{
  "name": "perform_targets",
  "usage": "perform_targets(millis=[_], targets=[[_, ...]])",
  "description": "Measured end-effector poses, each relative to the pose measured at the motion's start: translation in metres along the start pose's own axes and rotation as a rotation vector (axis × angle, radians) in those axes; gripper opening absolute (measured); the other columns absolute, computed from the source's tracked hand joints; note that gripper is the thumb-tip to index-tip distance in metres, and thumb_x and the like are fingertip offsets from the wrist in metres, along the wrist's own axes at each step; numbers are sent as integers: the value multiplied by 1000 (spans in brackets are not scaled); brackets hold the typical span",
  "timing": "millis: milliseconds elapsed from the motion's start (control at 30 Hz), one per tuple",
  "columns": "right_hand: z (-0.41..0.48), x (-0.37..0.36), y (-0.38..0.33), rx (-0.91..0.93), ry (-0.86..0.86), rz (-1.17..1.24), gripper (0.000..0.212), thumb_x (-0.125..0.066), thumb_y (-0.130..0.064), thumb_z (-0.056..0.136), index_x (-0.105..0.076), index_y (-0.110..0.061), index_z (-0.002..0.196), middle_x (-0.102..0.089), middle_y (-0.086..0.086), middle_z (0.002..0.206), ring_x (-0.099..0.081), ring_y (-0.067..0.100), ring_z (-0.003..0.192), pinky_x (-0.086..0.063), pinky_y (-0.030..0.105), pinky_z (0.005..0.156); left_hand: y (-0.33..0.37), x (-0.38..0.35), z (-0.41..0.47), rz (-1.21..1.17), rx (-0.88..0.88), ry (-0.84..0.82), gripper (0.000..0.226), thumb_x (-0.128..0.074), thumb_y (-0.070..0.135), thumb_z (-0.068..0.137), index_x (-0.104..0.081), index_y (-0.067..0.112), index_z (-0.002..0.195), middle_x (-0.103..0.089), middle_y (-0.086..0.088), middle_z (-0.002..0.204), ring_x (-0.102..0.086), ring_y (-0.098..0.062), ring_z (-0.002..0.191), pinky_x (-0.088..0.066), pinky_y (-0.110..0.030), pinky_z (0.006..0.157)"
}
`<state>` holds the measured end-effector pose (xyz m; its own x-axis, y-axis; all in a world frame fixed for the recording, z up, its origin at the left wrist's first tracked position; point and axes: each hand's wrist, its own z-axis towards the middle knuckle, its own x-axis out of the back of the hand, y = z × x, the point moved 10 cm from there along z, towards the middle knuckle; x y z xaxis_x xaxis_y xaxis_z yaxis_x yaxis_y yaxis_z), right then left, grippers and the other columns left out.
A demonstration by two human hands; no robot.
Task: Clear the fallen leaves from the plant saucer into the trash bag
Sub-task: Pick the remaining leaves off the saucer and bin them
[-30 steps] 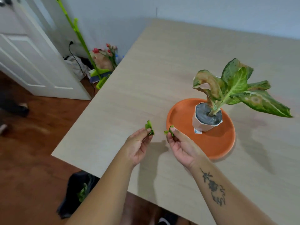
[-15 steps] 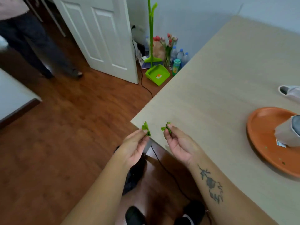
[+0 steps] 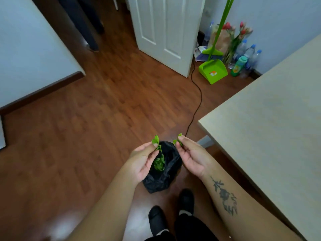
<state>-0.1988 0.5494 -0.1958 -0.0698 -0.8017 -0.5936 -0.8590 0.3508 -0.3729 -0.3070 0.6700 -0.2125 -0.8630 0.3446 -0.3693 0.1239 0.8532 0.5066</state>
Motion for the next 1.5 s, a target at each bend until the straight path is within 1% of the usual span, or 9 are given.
perform_targets(millis=[200,533,733,833,900,1100,1267,1400,1500], targets=[[84,30,35,-84,52,-137,8,-58,7,89,-63,3,84,-63,10,79,-68,8,62,-56,16,59,-32,47,65,28,10,162,11,-66,-3,86,-68,0,97,-74,-8,81,-69,-12,80,-58,-16,72],[265,138,128,-251,38,-491,14,-58,4,90,-63,4,104,-65,18,107,-63,23,100,-58,27,80,-126,126,237,170,-7,200,24,-66,0,87,-64,-6,110,-70,-13,97,-68,-16,85,-58,-19,70],[319,175,152,-81,-108,-1650,31,-56,-16,96,-58,-9,126,-58,6,124,-53,23,115,-44,31,92,-155,163,289,998,-74,211,52,-69,20,89,-51,3,136,-57,-10,134,-53,-24,123,-44,-35,104],[325,163,140,102,-74,-1679,9,-56,-13,95,-66,-12,94,-61,-3,91,-55,17,88,-42,21,69,-146,165,297,1067,-159,297,11,-67,14,90,-65,6,96,-67,-13,93,-63,-22,92,-54,-30,80],[326,162,131,156,-8,-1660,16,-58,-9,93,-62,-13,77,-57,-8,73,-53,15,76,-38,14,53,-139,162,297,1085,-199,318,11,-62,8,91,-63,3,82,-70,-18,85,-66,-20,83,-53,-19,64],[311,154,131,66,-82,-1781,20,-55,-16,96,-68,-11,110,-66,8,111,-58,27,106,-42,29,82,-134,146,286,1195,-179,243,20,-50,15,98,-69,9,101,-70,-13,90,-63,-25,80,-49,-33,70],[264,125,94,223,37,-1740,27,-60,-9,89,-54,-25,67,-58,-4,73,-57,22,75,-45,31,62,-101,128,227,1073,-282,275,10,-65,10,90,-63,2,88,-54,0,65,-49,-10,60,-38,-10,49],[189,62,47,383,5,-1718,17,-52,-15,96,-68,-14,101,-67,5,102,-60,23,89,-42,26,71,-45,83,153,1117,-438,224,9,-63,17,92,-66,15,83,-63,4,72,-57,-12,69,-39,-10,57],[127,17,7,574,40,-1766,31,-46,-20,99,-62,-11,123,-62,7,122,-58,24,108,-44,28,88,-8,42,99,1230,-546,170,20,-53,26,98,-68,21,110,-69,10,98,-63,-10,91,-48,-25,85]])
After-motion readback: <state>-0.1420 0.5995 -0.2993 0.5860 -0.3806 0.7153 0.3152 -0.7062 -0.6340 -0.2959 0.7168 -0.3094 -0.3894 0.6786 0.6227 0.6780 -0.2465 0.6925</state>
